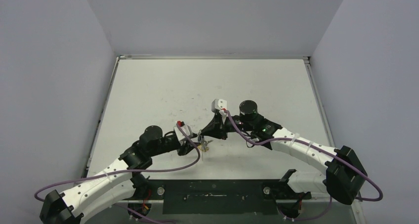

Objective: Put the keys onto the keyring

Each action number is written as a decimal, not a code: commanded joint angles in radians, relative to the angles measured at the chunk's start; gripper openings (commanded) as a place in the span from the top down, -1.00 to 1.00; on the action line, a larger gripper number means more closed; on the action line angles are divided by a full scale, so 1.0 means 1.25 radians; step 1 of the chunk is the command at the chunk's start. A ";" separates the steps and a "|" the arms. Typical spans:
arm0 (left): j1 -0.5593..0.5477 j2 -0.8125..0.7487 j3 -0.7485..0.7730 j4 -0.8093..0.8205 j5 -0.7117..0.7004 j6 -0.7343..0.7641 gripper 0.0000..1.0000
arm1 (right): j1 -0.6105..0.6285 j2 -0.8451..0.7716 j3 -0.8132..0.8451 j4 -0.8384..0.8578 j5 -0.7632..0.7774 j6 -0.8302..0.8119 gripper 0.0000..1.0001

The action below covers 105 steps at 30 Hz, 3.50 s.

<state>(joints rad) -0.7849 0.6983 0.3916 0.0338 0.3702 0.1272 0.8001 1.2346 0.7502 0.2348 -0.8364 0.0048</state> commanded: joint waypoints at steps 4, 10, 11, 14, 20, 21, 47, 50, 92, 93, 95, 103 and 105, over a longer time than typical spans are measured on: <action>-0.004 -0.014 -0.032 0.209 -0.030 -0.072 0.16 | 0.004 -0.027 -0.001 0.084 -0.008 0.022 1.00; -0.004 0.009 -0.039 0.232 -0.034 -0.078 0.51 | 0.004 -0.029 -0.002 0.087 -0.005 0.026 1.00; -0.004 0.013 -0.038 0.227 -0.034 -0.077 0.62 | 0.004 -0.029 -0.002 0.090 -0.005 0.028 1.00; -0.004 0.021 -0.036 0.209 -0.029 -0.073 0.96 | 0.004 -0.033 -0.002 0.096 -0.005 0.034 1.00; -0.004 0.022 -0.042 0.183 -0.022 -0.045 1.00 | 0.004 -0.037 -0.007 0.120 -0.002 0.050 1.00; -0.005 0.023 -0.043 0.182 -0.020 -0.036 1.00 | 0.004 -0.037 -0.009 0.128 -0.002 0.055 1.00; -0.070 -0.059 -0.046 0.128 -0.093 0.147 0.06 | 0.004 -0.057 -0.040 0.155 0.016 0.073 1.00; -0.069 -0.113 -0.062 0.149 -0.098 0.123 0.04 | 0.003 -0.061 -0.042 0.150 0.007 0.066 1.00; 0.156 -0.032 -0.076 0.424 0.192 -0.299 0.01 | -0.040 -0.071 -0.046 0.132 -0.036 0.062 1.00; 0.184 -0.015 -0.077 0.458 0.217 -0.327 -0.01 | -0.051 -0.071 -0.053 0.151 -0.043 0.076 1.00; 0.220 0.023 -0.080 0.530 0.260 -0.388 -0.04 | -0.074 -0.071 -0.067 0.186 -0.054 0.106 1.00; 0.338 0.159 -0.063 0.731 0.318 -0.603 -0.23 | -0.118 -0.043 -0.090 0.265 -0.042 0.171 1.00; 0.350 0.175 -0.040 0.719 0.328 -0.605 -0.29 | -0.120 -0.022 -0.082 0.278 -0.036 0.187 1.00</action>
<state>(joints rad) -0.3820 0.8890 0.2623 0.7872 0.7174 -0.5140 0.6571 1.1835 0.6292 0.4274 -0.8722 0.1837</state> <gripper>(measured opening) 0.622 0.027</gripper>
